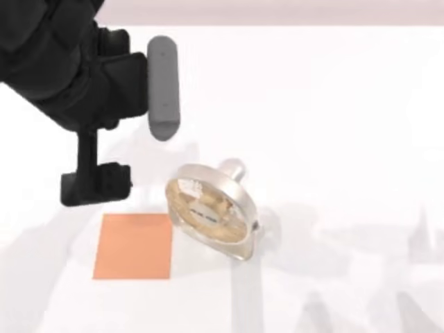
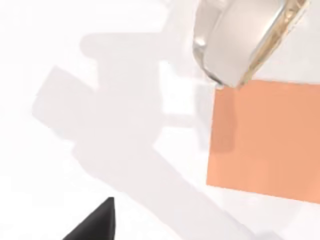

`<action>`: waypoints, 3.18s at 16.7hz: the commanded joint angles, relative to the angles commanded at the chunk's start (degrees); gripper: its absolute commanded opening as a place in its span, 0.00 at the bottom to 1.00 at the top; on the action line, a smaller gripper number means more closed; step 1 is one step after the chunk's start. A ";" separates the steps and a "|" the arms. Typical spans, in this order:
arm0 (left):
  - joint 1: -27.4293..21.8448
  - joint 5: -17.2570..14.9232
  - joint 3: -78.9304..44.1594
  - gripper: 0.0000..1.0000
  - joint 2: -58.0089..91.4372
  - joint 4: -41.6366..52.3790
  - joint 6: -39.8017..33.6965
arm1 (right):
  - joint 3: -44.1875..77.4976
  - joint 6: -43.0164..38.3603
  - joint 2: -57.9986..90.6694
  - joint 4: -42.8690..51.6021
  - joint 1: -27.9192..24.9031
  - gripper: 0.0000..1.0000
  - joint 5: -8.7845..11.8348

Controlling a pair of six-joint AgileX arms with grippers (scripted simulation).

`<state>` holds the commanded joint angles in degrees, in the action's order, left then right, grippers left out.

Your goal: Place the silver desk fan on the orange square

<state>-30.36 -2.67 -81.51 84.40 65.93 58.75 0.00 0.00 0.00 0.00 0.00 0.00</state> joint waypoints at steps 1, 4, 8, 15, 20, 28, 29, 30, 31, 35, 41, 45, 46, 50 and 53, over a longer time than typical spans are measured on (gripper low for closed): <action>-1.64 0.27 -4.76 1.00 4.83 3.24 3.09 | 0.00 0.00 0.00 0.00 0.00 1.00 0.00; -5.90 1.20 -17.49 1.00 17.73 11.61 11.13 | 0.00 0.00 0.00 0.00 0.00 1.00 0.00; -9.58 2.24 -28.82 1.00 29.28 18.85 17.98 | 0.00 0.00 0.00 0.00 0.00 1.00 0.00; -10.18 2.46 -31.48 1.00 32.00 20.49 19.55 | 0.00 0.00 0.00 0.00 0.00 1.00 0.00; -10.35 2.53 -25.63 1.00 31.57 15.17 19.69 | 0.00 0.00 0.00 0.00 0.00 1.00 0.00; -10.35 2.53 -18.86 1.00 31.16 8.82 19.72 | 0.00 0.00 0.00 0.00 0.00 1.00 0.00; -10.35 2.53 -18.86 0.92 31.16 8.82 19.72 | 0.00 0.00 0.00 0.00 0.00 1.00 0.00; -10.35 2.53 -18.86 0.85 31.16 8.82 19.72 | 0.00 0.00 0.00 0.00 0.00 1.00 0.00; -10.35 2.53 -18.86 0.77 31.16 8.82 19.72 | 0.00 0.00 0.00 0.00 0.00 1.00 0.00; -10.35 2.53 -18.86 0.47 31.16 8.82 19.72 | 0.00 0.00 0.00 0.00 0.00 1.00 0.00; -10.35 2.53 -18.86 0.02 31.16 8.82 19.72 | 0.00 0.00 0.00 0.00 0.00 1.00 0.00; -10.35 2.53 -18.86 0.00 31.16 8.82 19.72 | 0.00 0.00 0.00 0.00 0.00 1.00 0.00; -10.35 2.53 -18.86 0.00 31.16 8.82 19.72 | 0.00 0.00 0.00 0.00 0.00 1.00 0.00; -10.31 2.54 -18.87 0.00 31.17 8.82 19.80 | 0.00 0.00 0.00 0.00 0.00 1.00 0.00; -10.09 2.61 -21.24 0.00 31.43 11.03 19.79 | 0.00 0.00 0.00 0.00 0.00 1.00 0.00</action>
<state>-40.45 -0.05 -102.75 115.83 76.96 78.54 0.00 0.00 0.00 0.00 0.00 0.00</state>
